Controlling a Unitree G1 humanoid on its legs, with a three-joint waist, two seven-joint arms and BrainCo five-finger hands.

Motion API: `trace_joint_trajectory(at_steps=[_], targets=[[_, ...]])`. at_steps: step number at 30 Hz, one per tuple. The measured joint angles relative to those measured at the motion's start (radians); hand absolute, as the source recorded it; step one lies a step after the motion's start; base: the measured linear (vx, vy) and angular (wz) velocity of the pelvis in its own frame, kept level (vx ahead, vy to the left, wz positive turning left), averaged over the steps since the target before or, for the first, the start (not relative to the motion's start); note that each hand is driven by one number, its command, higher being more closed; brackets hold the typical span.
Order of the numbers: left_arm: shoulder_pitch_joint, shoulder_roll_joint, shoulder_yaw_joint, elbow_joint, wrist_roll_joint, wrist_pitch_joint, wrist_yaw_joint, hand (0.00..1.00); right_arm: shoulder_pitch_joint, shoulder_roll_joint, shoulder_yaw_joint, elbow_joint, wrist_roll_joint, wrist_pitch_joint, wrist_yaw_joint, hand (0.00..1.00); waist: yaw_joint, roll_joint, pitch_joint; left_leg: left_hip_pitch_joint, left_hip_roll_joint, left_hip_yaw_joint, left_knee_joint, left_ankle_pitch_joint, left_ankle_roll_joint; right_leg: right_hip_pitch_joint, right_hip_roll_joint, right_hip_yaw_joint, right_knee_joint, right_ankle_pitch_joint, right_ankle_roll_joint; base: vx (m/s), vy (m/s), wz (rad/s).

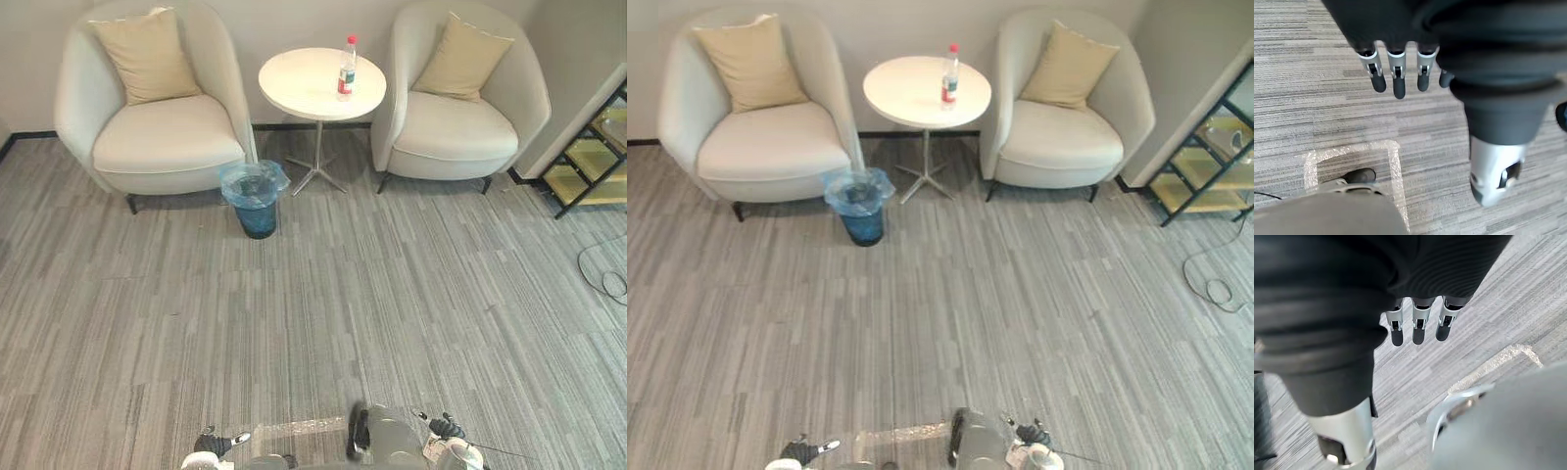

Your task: Gather rubbish on tea table into small bin, then transfer packed bag to large trash can.

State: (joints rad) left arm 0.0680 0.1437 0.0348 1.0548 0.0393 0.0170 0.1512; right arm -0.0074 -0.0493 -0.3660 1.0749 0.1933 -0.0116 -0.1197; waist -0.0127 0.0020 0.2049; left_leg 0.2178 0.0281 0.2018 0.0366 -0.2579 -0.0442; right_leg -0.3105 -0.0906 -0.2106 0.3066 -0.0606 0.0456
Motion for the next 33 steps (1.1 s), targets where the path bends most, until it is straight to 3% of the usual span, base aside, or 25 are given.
trace_joint_trajectory(at_steps=[1, 2, 5, 6, 9, 12, 13, 15, 16, 17, 18, 20, 21, 22, 23, 24, 26, 28, 31, 33], targets=[[0.004, -0.002, 0.005, 0.001, 0.0, 0.0, 0.0, 0.0, 0.005, -0.002, -0.015, 0.004, 0.0, 0.002, 0.0, 0.0, -0.008, -0.001, -0.002, 0.035, 0.014, -0.017, 0.008, -0.019, -0.028, 0.012, 0.012, 0.001, -0.009, 0.051, -0.046, 0.5, -0.228, 0.41], [-0.001, -0.012, 0.008, 0.003, 0.0, 0.0, -0.001, 0.0, 0.004, -0.004, -0.021, 0.005, 0.0, 0.004, 0.001, 0.0, -0.009, 0.01, -0.002, 0.035, 0.032, -0.024, 0.031, -0.022, -0.034, 0.024, 0.023, -0.005, 0.002, 0.044, -0.05, 0.64, -0.326, 0.27], [-0.028, -0.022, 0.017, -0.007, 0.007, -0.002, -0.002, 0.0, -0.003, -0.009, -0.027, 0.009, -0.029, 0.005, 0.0, 0.0, 0.002, 0.027, 0.006, -0.156, 0.092, -0.067, 0.458, 0.016, -0.105, 0.106, 0.053, -0.024, -0.063, 0.011, -0.083, 0.49, -0.275, 0.07], [-0.035, -0.033, 0.028, -0.008, 0.007, -0.001, -0.002, 0.0, -0.005, -0.016, -0.031, 0.012, -0.027, 0.011, -0.002, 0.0, 0.006, 0.048, 0.018, -0.226, 0.138, -0.069, 0.668, 0.022, -0.115, 0.197, 0.076, -0.031, -0.122, 0.009, -0.087, 0.49, -0.229, 0.01], [-0.044, -0.057, 0.064, -0.051, -0.003, -0.005, 0.001, 0.0, -0.002, -0.004, -0.013, -0.002, -0.015, 0.012, -0.01, 0.0, 0.019, 0.038, 0.027, -0.336, 0.171, -0.018, 0.854, -0.001, -0.089, 0.352, 0.085, -0.006, -0.198, -0.029, -0.108, 0.51, -0.175, -0.13], [-0.076, -0.092, 0.058, -0.067, -0.01, -0.011, 0.0, 0.0, -0.041, 0.008, -0.016, 0.005, -0.015, 0.016, -0.013, 0.0, 0.028, 0.033, 0.033, -0.435, 0.141, 0.006, 0.703, -0.02, -0.07, 0.416, 0.071, 0.007, -0.246, -0.035, -0.102, 0.27, -0.012, -0.27], [-0.089, -0.101, 0.054, -0.073, -0.013, -0.011, 0.0, 0.0, -0.045, 0.014, -0.019, -0.005, -0.015, 0.016, -0.014, 0.0, 0.029, 0.022, 0.039, -0.453, 0.108, 0.01, 0.555, -0.011, -0.058, 0.445, 0.048, 0.019, -0.253, -0.049, -0.082, 0.36, 0.091, -0.33], [-0.092, -0.112, 0.042, -0.074, -0.012, -0.012, 0.0, 0.0, -0.037, 0.022, -0.023, -0.01, -0.015, 0.016, -0.017, 0.0, 0.029, 0.025, 0.032, -0.459, 0.066, -0.013, 0.325, 0.059, -0.051, 0.477, 0.033, 0.034, -0.276, -0.071, -0.055, 0.39, 0.156, -0.34], [-0.09, -0.122, 0.036, -0.069, -0.012, -0.011, 0.001, 0.0, -0.027, 0.008, -0.023, -0.009, -0.017, 0.017, -0.018, 0.0, 0.03, 0.045, 0.023, -0.46, 0.059, -0.043, 0.182, 0.125, -0.05, 0.49, 0.04, 0.046, -0.293, -0.088, -0.033, 0.37, 0.257, -0.42], [-0.09, -0.12, 0.025, -0.063, -0.012, -0.011, 0.0, 0.0, -0.021, 0.009, -0.023, -0.004, -0.018, 0.018, -0.018, 0.0, 0.039, 0.047, 0.019, -0.451, 0.056, -0.072, 0.152, 0.224, -0.041, 0.507, 0.038, 0.066, -0.29, -0.115, -0.019, 0.39, 0.279, -0.42], [-0.09, -0.119, 0.024, -0.062, -0.012, -0.01, 0.0, 0.0, -0.017, 0.012, -0.024, -0.003, -0.018, 0.019, -0.018, 0.0, 0.042, 0.036, 0.015, -0.443, 0.044, -0.072, 0.152, 0.255, -0.025, 0.513, 0.029, 0.078, -0.283, -0.129, -0.012, 0.43, 0.26, -0.44], [-0.085, -0.084, 0.029, -0.061, -0.012, -0.006, 0.0, 0.0, 0.016, 0.04, -0.02, -0.001, -0.026, 0.021, -0.017, 0.0, 0.056, -0.031, -0.013, -0.405, -0.009, -0.012, 0.157, 0.213, 0.015, 0.485, -0.042, 0.128, -0.165, -0.186, 0.0, 0.42, 0.183, -0.46], [-0.086, -0.083, 0.033, -0.06, -0.012, -0.003, 0.0, 0.0, 0.019, 0.045, -0.018, -0.004, -0.031, 0.021, -0.017, 0.0, 0.063, -0.035, -0.015, -0.387, -0.012, 0.002, 0.154, 0.2, 0.022, 0.458, -0.051, 0.143, -0.094, -0.185, 0.001, 0.38, 0.179, -0.65], [-0.085, -0.082, 0.036, -0.056, -0.012, -0.001, -0.001, 0.0, 0.023, 0.047, -0.012, -0.01, -0.037, 0.022, -0.015, 0.0, 0.068, -0.039, -0.016, -0.341, -0.016, 0.025, 0.139, 0.18, 0.028, 0.373, -0.066, 0.173, 0.104, -0.183, 0.014, 0.29, 0.173, -0.55], [-0.086, -0.08, 0.035, -0.05, -0.012, -0.001, -0.002, 0.0, 0.024, 0.046, -0.007, -0.017, -0.037, 0.021, -0.014, 0.0, 0.068, -0.04, -0.016, -0.318, -0.022, 0.031, 0.131, 0.173, 0.037, 0.324, -0.076, 0.18, 0.221, -0.169, 0.04, 0.34, 0.218, -0.44], [-0.086, -0.077, 0.036, -0.041, -0.01, 0.008, -0.002, 0.0, 0.032, 0.048, -0.002, -0.031, -0.038, 0.021, -0.012, 0.0, 0.057, -0.043, -0.015, -0.262, -0.036, 0.034, 0.116, 0.143, 0.031, 0.234, -0.103, 0.182, 0.438, -0.145, 0.081, 0.36, 0.202, -0.11], [-0.082, -0.08, 0.036, -0.035, -0.002, 0.019, -0.002, 0.0, 0.04, 0.049, 0.002, -0.054, -0.039, 0.019, -0.008, 0.0, 0.05, -0.038, -0.014, -0.181, -0.042, 0.038, 0.103, 0.119, 0.037, 0.164, -0.122, 0.144, 0.57, -0.163, 0.086, 0.46, 0.181, 0.04], [-0.086, -0.086, 0.038, -0.022, -0.004, 0.018, -0.001, 0.0, 0.037, 0.049, 0.007, -0.068, -0.041, 0.018, -0.004, 0.0, 0.045, -0.034, -0.016, -0.088, -0.037, 0.029, 0.049, 0.111, 0.035, 0.094, -0.138, 0.045, 0.539, -0.209, 0.07, 0.47, 0.051, 0.26], [-0.083, -0.091, 0.037, -0.02, -0.004, 0.018, -0.001, 0.0, 0.019, 0.044, 0.004, -0.067, -0.044, 0.018, 0.001, 0.0, 0.031, -0.023, -0.013, -0.052, -0.008, -0.005, 0.034, 0.097, 0.013, 0.043, -0.123, -0.021, 0.332, -0.196, 0.042, 0.36, -0.075, 0.45], [-0.067, -0.085, 0.037, -0.021, -0.004, 0.018, -0.001, 0.0, 0.005, 0.04, 0.005, -0.058, -0.057, 0.019, 0.003, 0.0, 0.02, -0.017, -0.01, -0.015, 0.02, -0.023, 0.033, 0.079, -0.015, 0.033, -0.086, -0.012, 0.121, -0.091, 0.016, 0.45, -0.221, 0.37]])
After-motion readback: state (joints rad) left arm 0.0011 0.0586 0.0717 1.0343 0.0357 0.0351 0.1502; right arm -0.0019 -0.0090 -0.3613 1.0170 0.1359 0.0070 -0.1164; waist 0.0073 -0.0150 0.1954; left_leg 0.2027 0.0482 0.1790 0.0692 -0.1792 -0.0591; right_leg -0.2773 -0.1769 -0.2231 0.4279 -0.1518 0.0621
